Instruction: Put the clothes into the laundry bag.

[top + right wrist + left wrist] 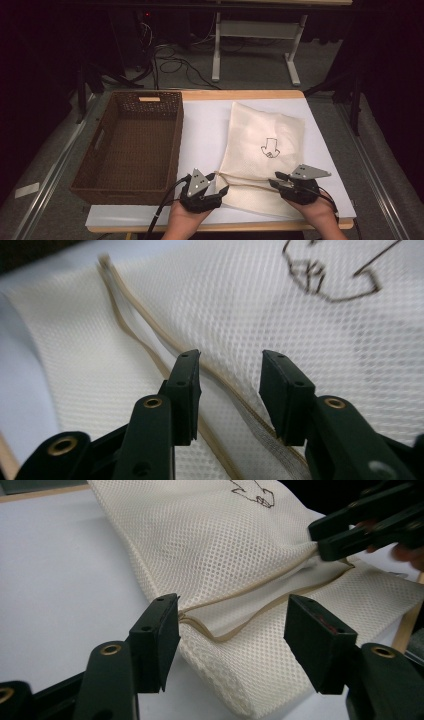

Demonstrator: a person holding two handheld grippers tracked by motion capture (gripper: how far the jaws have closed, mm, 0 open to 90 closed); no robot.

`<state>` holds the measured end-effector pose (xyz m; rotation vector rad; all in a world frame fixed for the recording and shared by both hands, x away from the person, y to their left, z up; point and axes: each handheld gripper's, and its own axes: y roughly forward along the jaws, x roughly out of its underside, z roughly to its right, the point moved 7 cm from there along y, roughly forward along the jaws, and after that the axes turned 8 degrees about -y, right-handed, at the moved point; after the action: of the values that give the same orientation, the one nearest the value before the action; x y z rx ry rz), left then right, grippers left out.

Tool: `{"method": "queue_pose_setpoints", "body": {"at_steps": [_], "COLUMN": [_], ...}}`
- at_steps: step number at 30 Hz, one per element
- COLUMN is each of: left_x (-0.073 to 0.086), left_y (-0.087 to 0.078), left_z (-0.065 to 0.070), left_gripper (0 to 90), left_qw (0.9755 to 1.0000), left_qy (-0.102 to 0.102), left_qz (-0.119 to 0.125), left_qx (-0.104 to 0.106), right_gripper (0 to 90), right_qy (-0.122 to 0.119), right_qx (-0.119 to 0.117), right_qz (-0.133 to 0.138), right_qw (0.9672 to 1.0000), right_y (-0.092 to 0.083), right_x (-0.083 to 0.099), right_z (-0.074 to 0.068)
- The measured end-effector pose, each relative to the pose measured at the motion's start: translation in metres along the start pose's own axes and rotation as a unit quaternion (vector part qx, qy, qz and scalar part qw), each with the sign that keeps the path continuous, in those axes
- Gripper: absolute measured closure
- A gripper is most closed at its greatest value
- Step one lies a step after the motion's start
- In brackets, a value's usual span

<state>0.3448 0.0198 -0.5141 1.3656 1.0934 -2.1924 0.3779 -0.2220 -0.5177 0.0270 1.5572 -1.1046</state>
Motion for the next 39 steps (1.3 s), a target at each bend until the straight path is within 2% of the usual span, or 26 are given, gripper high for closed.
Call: {"method": "queue_pose_setpoints", "body": {"at_steps": [2, 4, 6, 8, 11, 14, 17, 21, 22, 26, 27, 29, 31, 37, 39], "left_x": [0.0, 0.0, 0.001, 0.002, 0.003, 0.003, 0.001, 0.004, 0.005, 0.009, 0.011, 0.012, 0.014, 0.019, 0.019], "left_y": [0.005, 0.011, 0.017, 0.023, 0.031, 0.035, 0.038, 0.043, 0.045, 0.049, 0.051, 0.053, 0.054, 0.054, 0.053], "left_z": [-0.001, -0.002, -0.005, -0.007, -0.01, -0.012, -0.018, -0.023, -0.024, -0.029, -0.032, -0.034, -0.035, -0.034, -0.033], "left_gripper": [39.0, 39.2, 40.0, 40.3, 40.1, 39.9, 39.9, 40.0, 39.9, 40.8, 43.6, 48.3, 54.2, 70.1, 72.1], "left_qw": [1.0, 0.9998, 0.9997, 0.9996, 0.9992, 0.9987, 0.9985, 0.998, 0.9979, 0.9974, 0.9973, 0.9971, 0.9966, 0.9951, 0.9949], "left_qy": [0.005, 0.014, 0.018, 0.018, 0.026, 0.034, 0.033, 0.031, 0.028, 0.02, -0.001, -0.014, -0.002, 0.01, 0.014], "left_qz": [-0.002, -0.004, -0.01, -0.019, -0.028, -0.03, -0.032, -0.046, -0.049, -0.06, -0.069, -0.073, -0.08, -0.097, -0.098], "left_qx": [-0.005, -0.014, -0.015, -0.009, -0.014, -0.023, -0.031, -0.031, -0.033, -0.036, -0.024, -0.018, -0.019, -0.017, -0.019], "right_gripper": [58.4, 57.4, 56.8, 56.4, 56.2, 55.1, 50.2, 42.5, 41.0, 40.0, 40.1, 40.9, 42.4, 48.7, 53.2], "right_qy": [0.006, 0.011, 0.027, 0.046, 0.067, 0.072, 0.086, 0.092, 0.1, 0.12, 0.128, 0.13, 0.141, 0.142, 0.14], "right_qx": [0.02, 0.037, 0.054, 0.071, 0.094, 0.112, 0.116, 0.121, 0.121, 0.108, 0.104, 0.1, 0.095, 0.083, 0.086], "right_qz": [0.017, 0.021, 0.024, 0.025, 0.022, 0.01, -0.004, -0.028, -0.034, -0.05, -0.051, -0.054, -0.055, -0.061, -0.062], "right_qw": [0.9996, 0.999, 0.9979, 0.9961, 0.9931, 0.991, 0.9895, 0.988, 0.987, 0.9855, 0.985, 0.9849, 0.9839, 0.9845, 0.9845], "right_y": [-0.011, -0.018, -0.025, -0.032, -0.04, -0.039, -0.035, -0.029, -0.027, -0.02, -0.018, -0.017, -0.015, -0.01, -0.009], "right_x": [-0.003, -0.001, 0.005, 0.012, 0.023, 0.032, 0.042, 0.053, 0.055, 0.063, 0.064, 0.066, 0.066, 0.066, 0.066], "right_z": [0.004, 0.01, 0.021, 0.032, 0.045, 0.053, 0.057, 0.061, 0.062, 0.066, 0.066, 0.068, 0.069, 0.067, 0.068]}}
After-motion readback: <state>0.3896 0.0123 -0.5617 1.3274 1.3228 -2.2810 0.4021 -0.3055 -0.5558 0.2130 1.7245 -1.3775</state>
